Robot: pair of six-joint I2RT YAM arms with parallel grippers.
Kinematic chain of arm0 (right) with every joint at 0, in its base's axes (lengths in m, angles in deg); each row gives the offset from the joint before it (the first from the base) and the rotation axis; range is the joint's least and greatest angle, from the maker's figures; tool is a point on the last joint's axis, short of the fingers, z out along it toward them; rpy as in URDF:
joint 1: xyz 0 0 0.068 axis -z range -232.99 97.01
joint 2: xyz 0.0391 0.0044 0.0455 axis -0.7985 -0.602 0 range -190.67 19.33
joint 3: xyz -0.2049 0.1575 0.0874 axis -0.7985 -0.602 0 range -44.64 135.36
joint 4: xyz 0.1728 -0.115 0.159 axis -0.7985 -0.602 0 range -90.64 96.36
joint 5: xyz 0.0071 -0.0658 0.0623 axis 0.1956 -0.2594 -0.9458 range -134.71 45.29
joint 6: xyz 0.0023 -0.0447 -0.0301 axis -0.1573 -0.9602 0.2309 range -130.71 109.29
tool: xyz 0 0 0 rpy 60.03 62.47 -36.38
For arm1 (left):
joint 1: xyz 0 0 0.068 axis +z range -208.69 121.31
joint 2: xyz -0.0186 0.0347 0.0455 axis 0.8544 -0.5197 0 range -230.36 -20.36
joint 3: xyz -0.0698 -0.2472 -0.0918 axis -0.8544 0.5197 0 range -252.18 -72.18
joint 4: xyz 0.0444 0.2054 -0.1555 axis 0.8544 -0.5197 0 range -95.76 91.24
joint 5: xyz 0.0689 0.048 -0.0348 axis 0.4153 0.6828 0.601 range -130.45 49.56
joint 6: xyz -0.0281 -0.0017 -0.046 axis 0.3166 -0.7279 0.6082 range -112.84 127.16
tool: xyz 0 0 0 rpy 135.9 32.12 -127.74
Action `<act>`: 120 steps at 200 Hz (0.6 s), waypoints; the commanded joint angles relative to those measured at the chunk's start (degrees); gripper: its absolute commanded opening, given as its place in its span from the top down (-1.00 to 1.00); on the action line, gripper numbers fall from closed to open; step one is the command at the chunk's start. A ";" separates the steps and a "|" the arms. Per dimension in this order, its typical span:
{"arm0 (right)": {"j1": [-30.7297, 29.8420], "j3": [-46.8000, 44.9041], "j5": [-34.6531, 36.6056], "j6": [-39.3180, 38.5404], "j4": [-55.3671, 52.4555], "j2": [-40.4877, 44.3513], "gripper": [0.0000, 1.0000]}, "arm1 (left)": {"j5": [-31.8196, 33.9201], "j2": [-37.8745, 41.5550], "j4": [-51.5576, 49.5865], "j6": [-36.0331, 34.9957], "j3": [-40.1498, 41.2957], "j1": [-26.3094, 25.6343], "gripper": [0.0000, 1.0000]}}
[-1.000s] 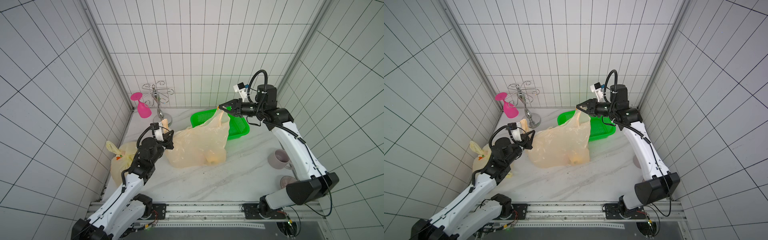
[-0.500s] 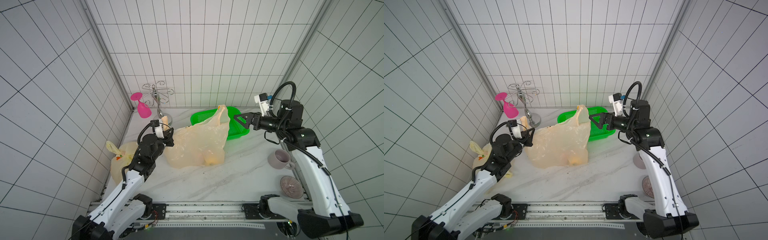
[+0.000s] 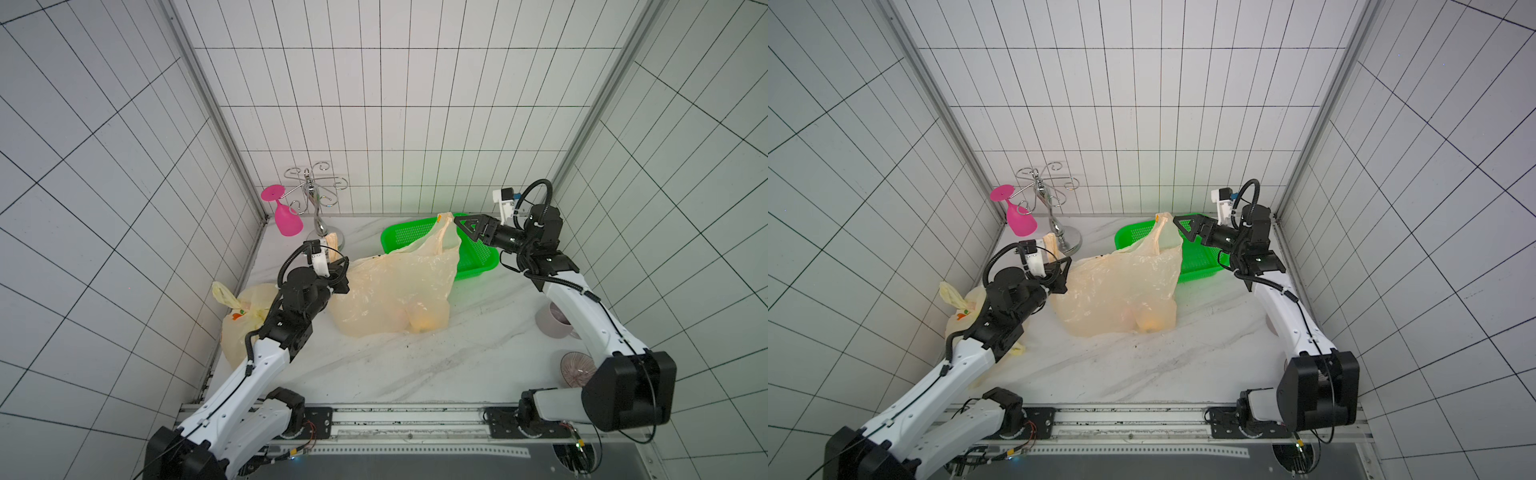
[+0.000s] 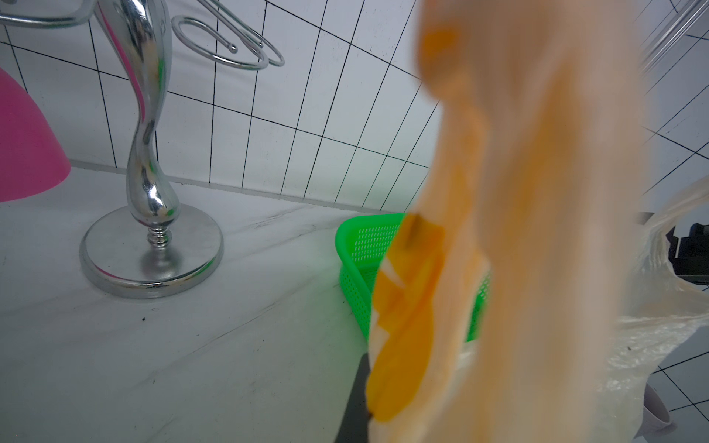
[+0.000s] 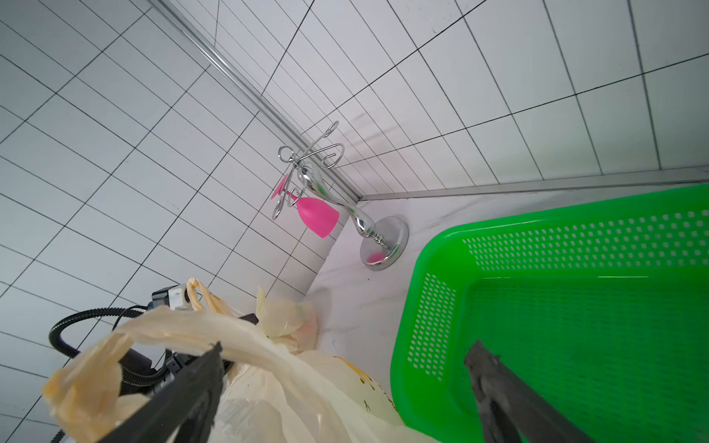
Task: Place the peach into a plastic bag & tie a knot
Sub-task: Cross the plastic bag at the center of the board.
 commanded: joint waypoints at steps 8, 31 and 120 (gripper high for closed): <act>-3.13 -5.87 -5.00 7.11 15.94 1.74 -0.98 | 0.88 -1.24 -0.12 -0.92 -2.84 -0.14 1.00; -5.51 -9.30 -3.95 6.31 18.89 3.29 -0.98 | 0.69 -2.19 -0.22 -0.99 -3.61 -0.14 1.00; -11.56 -19.27 2.85 -6.08 18.35 10.33 -0.98 | -0.85 -7.04 -1.35 -1.11 -7.24 0.29 1.00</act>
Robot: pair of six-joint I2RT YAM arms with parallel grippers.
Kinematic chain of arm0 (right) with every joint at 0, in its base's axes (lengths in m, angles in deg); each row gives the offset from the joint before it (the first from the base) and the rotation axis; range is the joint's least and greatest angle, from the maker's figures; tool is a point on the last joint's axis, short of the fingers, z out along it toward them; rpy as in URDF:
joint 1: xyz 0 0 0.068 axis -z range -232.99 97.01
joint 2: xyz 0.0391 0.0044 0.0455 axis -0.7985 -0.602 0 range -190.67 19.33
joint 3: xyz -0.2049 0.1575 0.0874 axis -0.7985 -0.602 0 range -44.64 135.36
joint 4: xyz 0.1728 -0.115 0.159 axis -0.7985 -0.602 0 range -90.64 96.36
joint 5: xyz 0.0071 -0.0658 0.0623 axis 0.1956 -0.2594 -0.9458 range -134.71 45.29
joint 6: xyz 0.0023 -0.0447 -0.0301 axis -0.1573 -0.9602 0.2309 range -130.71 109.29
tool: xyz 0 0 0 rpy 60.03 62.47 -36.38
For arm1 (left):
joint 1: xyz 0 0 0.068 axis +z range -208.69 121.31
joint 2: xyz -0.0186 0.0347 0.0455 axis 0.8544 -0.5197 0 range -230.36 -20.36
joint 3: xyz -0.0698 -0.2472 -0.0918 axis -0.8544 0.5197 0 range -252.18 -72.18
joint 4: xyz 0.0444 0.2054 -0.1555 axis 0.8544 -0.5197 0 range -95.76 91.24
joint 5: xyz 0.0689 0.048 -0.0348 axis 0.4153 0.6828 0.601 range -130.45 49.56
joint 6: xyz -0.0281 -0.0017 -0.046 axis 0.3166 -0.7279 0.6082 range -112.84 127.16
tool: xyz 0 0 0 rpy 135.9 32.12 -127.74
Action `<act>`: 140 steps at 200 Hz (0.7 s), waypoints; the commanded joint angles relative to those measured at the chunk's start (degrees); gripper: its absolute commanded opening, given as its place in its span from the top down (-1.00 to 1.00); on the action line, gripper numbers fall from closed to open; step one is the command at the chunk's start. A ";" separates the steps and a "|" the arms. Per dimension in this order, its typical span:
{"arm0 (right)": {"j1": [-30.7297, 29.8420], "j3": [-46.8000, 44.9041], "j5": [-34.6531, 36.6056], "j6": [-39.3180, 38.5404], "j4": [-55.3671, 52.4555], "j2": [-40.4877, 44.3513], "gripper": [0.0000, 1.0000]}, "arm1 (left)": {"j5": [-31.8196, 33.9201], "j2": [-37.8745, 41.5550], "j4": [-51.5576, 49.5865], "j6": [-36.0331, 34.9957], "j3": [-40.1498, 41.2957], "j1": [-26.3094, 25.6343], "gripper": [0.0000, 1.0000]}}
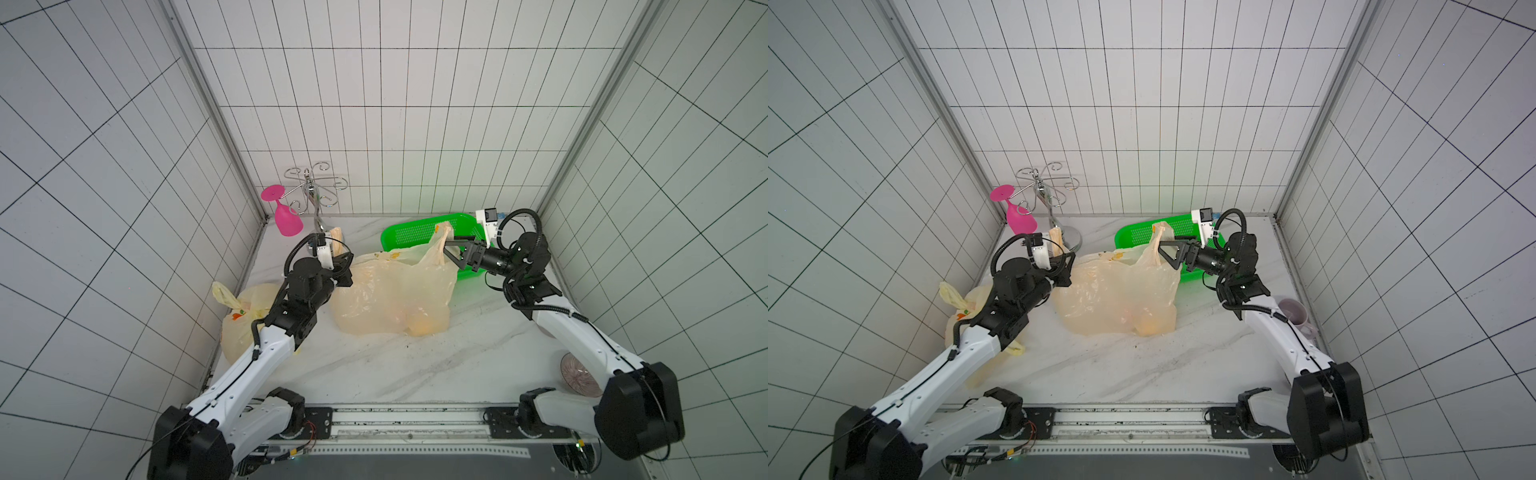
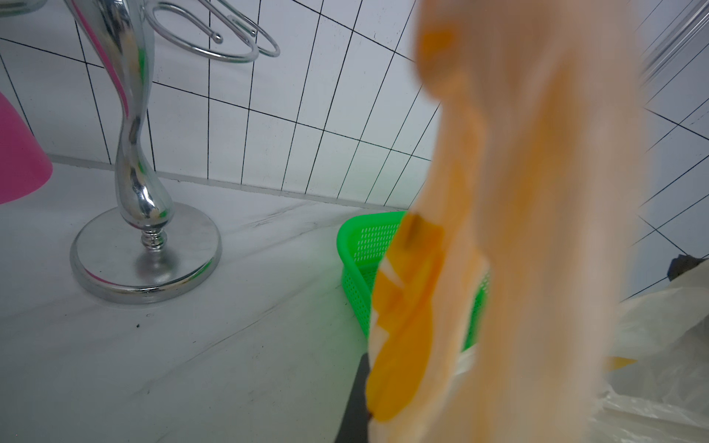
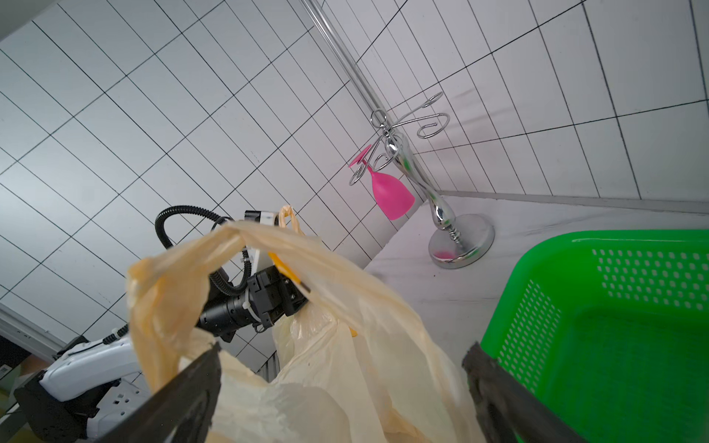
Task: Place the peach into a plastic bag & tie a knot
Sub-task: Cross the plastic bag at the center of the board.
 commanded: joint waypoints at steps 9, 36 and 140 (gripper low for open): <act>-1.46 -6.31 4.31 -5.32 2.65 3.68 -0.98 | -0.66 -1.57 -1.08 -1.15 -3.34 0.35 1.00; -1.15 -6.66 0.97 -5.79 1.53 4.91 -0.98 | -0.81 -3.78 -2.62 -2.81 -5.53 1.12 1.00; 1.13 -7.07 -9.45 3.28 13.17 -1.13 -0.98 | -3.94 -15.46 -4.75 -0.91 -12.91 4.19 1.00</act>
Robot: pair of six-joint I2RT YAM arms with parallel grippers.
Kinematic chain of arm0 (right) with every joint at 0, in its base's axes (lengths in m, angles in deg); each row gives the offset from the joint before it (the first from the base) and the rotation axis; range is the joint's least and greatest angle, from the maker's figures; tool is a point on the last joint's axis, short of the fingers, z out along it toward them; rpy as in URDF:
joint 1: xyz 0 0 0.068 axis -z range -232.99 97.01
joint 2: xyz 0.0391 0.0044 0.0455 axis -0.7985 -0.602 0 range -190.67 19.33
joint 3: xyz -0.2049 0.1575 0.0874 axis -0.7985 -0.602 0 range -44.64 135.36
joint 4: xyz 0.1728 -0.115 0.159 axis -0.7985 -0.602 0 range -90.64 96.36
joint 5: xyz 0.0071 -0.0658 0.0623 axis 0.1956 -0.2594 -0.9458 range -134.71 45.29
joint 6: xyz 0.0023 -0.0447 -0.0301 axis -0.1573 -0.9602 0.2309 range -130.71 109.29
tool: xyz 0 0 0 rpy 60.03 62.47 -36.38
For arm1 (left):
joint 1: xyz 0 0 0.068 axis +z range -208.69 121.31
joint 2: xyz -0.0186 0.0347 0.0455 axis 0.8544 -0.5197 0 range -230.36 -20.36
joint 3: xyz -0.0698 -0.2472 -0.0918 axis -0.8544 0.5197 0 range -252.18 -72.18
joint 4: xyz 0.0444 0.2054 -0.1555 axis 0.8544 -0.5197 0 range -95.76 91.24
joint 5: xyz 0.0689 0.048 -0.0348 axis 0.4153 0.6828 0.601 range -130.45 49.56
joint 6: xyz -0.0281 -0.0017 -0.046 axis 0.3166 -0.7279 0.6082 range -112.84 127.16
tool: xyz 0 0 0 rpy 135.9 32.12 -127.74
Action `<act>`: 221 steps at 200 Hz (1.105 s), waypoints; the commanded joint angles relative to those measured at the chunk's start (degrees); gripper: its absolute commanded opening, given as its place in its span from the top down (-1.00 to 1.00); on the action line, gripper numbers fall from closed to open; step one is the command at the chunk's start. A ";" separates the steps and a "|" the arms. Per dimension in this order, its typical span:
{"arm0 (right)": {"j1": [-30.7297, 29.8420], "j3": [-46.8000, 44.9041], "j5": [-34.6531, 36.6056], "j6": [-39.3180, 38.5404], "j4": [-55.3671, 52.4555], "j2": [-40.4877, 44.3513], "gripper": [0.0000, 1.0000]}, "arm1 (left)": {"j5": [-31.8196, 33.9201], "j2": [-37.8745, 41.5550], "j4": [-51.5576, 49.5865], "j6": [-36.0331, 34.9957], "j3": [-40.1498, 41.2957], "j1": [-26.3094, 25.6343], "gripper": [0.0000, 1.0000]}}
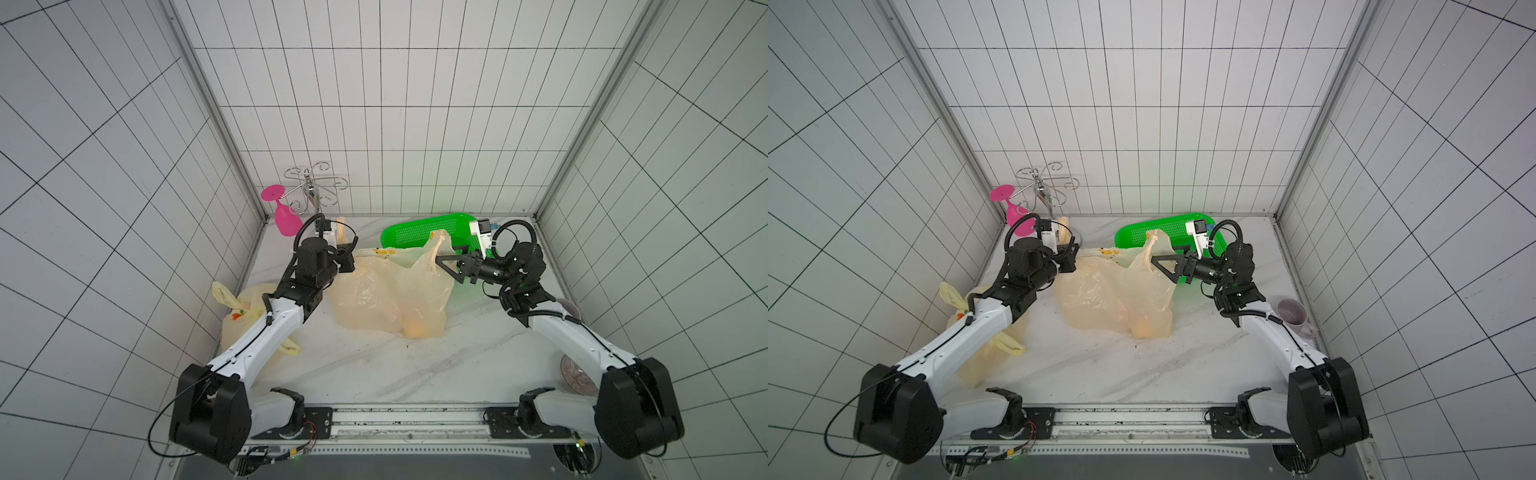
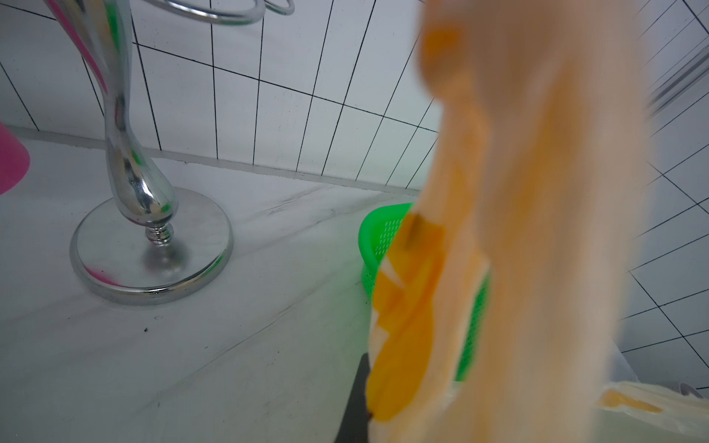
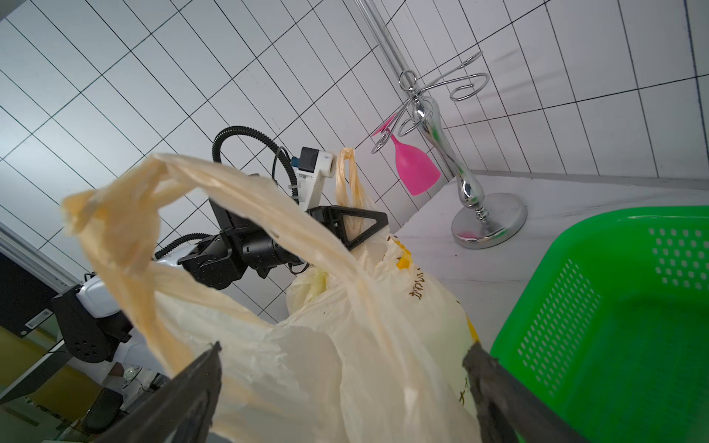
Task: Place the peach into a plastic bag & tie a knot
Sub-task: Cross the plastic bag at the center of the board.
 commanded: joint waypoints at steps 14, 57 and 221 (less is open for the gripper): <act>0.44 -2.74 -1.57 0.26 4.30 0.89 -0.98 | -1.86 -4.71 -0.63 0.63 -4.92 0.62 1.00; -1.58 -1.13 7.37 -11.76 -10.00 4.83 -0.98 | -5.27 -10.15 -1.45 1.14 -9.36 0.62 1.00; -12.55 -3.72 23.98 -35.99 -24.93 11.78 -0.98 | -7.91 -21.71 -8.29 -1.23 -22.20 1.60 1.00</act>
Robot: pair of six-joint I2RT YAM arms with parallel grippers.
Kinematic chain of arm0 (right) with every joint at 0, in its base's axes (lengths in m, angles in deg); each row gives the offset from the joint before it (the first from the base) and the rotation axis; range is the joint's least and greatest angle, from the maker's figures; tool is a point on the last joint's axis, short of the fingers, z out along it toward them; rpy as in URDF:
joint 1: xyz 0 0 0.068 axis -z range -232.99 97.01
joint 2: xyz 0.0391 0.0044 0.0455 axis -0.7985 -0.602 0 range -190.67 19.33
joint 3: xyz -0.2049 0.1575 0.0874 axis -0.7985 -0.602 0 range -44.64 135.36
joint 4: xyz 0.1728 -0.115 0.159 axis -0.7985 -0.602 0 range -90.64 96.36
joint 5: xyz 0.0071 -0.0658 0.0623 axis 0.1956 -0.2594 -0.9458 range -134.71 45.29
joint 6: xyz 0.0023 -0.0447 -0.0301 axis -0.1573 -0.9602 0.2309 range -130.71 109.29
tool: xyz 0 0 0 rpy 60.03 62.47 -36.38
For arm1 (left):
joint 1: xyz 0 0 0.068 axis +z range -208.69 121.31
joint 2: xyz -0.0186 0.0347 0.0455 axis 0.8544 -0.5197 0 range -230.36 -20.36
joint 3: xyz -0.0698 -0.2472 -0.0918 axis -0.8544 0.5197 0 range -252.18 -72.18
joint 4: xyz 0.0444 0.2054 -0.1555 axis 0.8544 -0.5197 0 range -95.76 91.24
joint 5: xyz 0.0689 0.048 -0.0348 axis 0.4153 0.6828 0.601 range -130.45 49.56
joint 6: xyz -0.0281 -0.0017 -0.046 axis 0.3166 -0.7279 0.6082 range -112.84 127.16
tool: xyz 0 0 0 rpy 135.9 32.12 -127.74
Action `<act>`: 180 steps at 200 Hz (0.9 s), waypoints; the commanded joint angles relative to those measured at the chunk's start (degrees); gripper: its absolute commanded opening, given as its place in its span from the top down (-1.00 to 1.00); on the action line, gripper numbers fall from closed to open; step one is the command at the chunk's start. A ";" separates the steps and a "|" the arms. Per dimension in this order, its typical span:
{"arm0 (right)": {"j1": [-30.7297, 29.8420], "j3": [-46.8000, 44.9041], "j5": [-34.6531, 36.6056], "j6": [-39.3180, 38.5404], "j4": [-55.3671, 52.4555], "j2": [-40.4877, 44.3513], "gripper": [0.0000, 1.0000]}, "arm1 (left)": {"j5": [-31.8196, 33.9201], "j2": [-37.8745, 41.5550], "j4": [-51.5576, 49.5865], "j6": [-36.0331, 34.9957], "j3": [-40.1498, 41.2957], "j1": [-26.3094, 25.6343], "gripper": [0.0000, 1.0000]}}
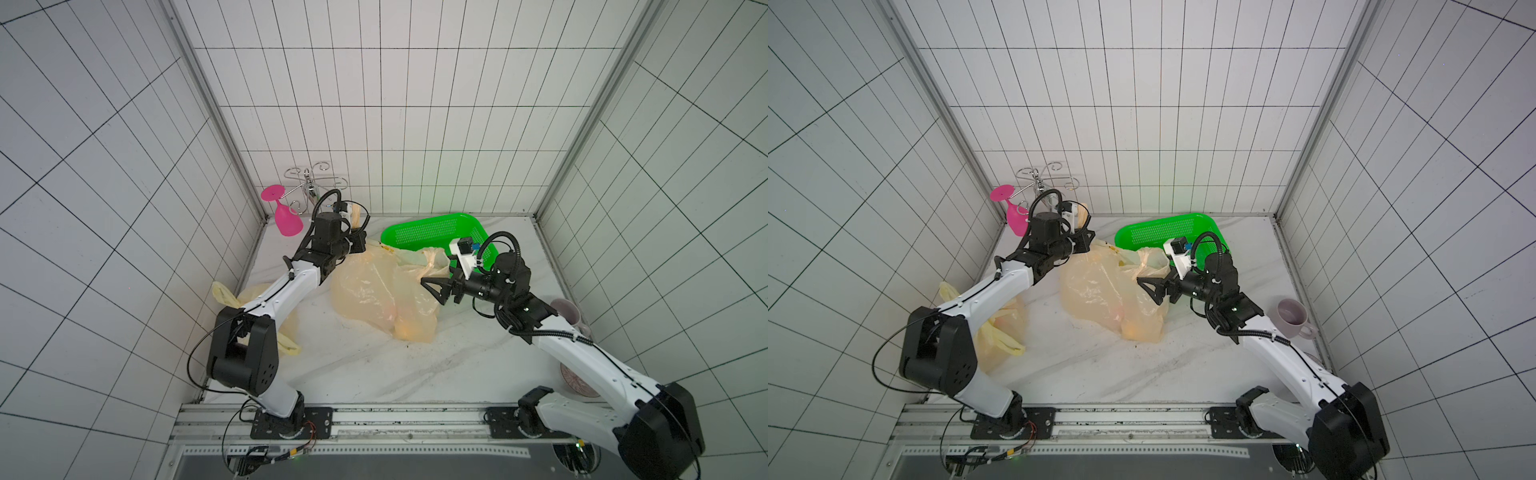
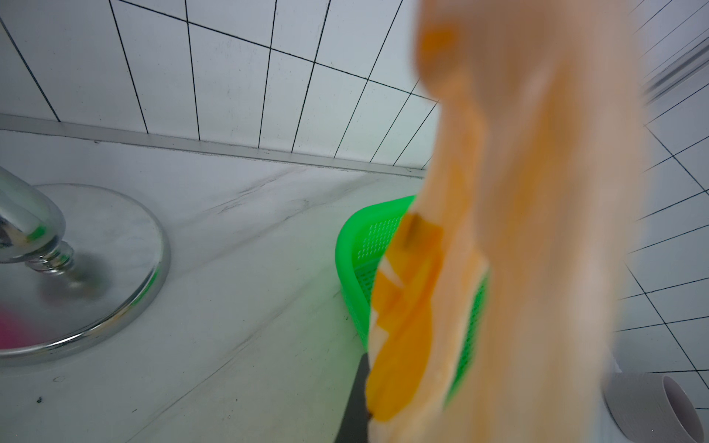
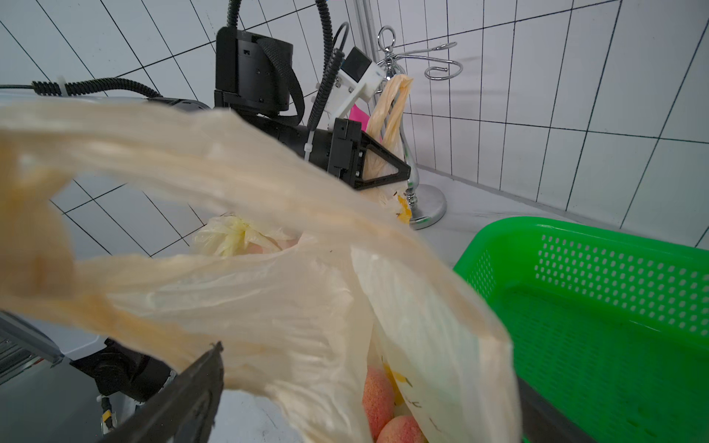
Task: Place the peach into a plastic bag & tie a knot
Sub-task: Cross the plastic bag at the center of the board.
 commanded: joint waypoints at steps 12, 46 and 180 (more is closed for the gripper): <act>-0.40 -4.27 1.90 -3.30 -0.06 3.88 -0.98 | -0.84 -2.72 -2.59 -0.97 -4.10 0.86 1.00; -0.45 -4.42 1.84 -3.50 0.31 4.96 -0.98 | -1.61 -3.53 -2.86 -1.02 -4.76 0.85 1.00; -12.70 6.30 20.46 -14.82 2.02 -4.56 -0.98 | -3.09 -0.14 -0.38 1.53 -1.02 -0.86 1.00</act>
